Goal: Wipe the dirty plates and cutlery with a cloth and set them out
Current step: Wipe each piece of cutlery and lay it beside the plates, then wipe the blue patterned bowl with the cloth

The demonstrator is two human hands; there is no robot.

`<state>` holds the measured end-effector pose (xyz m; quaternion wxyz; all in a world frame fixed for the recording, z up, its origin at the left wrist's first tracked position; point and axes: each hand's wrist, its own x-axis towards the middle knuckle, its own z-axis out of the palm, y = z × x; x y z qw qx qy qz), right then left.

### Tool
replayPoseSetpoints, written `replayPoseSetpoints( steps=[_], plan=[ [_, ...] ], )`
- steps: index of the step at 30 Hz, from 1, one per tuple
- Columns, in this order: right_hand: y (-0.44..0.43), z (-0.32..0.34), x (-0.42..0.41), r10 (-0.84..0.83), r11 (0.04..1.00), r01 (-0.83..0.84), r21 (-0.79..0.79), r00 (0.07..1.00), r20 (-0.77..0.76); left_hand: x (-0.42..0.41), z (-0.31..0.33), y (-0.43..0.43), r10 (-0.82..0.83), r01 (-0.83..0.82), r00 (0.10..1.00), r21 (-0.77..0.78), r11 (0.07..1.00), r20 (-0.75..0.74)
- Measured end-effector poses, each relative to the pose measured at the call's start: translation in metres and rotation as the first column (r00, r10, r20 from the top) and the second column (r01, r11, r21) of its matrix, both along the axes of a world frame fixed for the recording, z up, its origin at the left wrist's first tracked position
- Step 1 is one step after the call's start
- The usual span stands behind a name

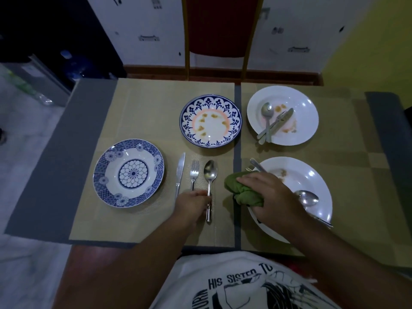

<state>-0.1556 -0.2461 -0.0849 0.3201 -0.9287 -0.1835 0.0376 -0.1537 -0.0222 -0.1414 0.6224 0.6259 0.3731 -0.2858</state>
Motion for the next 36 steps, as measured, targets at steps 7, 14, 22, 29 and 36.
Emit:
replayPoseSetpoints(
  steps=[7,14,22,29,36],
  plan=[
    [0.004,0.005,0.000,0.016,0.999,-0.016,0.030,1.000,0.011,0.006,0.022,-0.002,0.179,-0.192,0.980,-0.171,0.966,-0.090],
    [0.010,0.007,0.009,0.003,0.999,-0.004,0.051,1.000,0.013,0.019,0.030,0.013,0.250,-0.264,0.965,-0.329,0.907,-0.084],
    [0.030,0.021,0.067,-0.060,0.992,0.053,0.111,0.997,0.057,0.103,0.053,0.042,0.349,-0.322,0.937,-0.351,0.879,0.015],
    [0.051,0.026,0.130,-0.128,0.985,0.117,0.129,0.989,0.078,0.166,0.036,0.055,0.337,-0.330,0.941,-0.350,0.877,-0.044],
    [0.063,0.017,0.161,-0.179,0.975,0.176,0.135,0.984,0.013,0.193,0.013,0.063,0.165,-0.168,0.986,-0.308,0.936,-0.036]
  ],
)
